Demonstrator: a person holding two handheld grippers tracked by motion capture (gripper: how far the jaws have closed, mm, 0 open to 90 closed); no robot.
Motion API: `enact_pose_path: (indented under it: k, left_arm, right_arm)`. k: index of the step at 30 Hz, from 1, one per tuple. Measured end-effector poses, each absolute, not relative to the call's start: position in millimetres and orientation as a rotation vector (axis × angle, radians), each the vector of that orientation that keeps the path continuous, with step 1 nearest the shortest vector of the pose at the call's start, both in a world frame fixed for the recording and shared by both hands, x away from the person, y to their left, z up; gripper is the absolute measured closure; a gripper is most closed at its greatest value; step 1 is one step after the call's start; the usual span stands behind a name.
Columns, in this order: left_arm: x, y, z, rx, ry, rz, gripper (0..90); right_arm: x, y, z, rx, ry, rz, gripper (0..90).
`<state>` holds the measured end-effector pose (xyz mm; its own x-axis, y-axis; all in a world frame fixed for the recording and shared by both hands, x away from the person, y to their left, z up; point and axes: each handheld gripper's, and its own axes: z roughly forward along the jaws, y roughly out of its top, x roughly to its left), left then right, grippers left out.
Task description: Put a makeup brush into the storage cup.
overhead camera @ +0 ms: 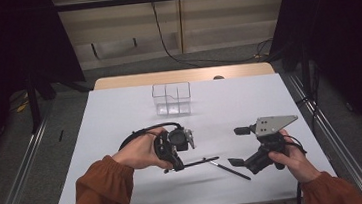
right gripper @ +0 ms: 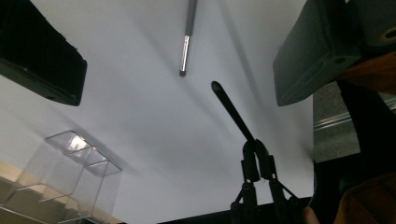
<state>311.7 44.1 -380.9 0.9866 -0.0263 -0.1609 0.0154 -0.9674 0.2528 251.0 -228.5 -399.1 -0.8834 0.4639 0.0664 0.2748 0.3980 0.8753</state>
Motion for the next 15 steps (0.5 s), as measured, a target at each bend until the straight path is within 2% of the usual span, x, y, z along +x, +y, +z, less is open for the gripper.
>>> enact_pose_path:
  k: [15]
  left_arm:
    - [312,41,-379,2.892,-0.015,-0.227,84.1]
  right_arm:
    - [277,-199,-386,0.534,2.741,1.307,6.5]
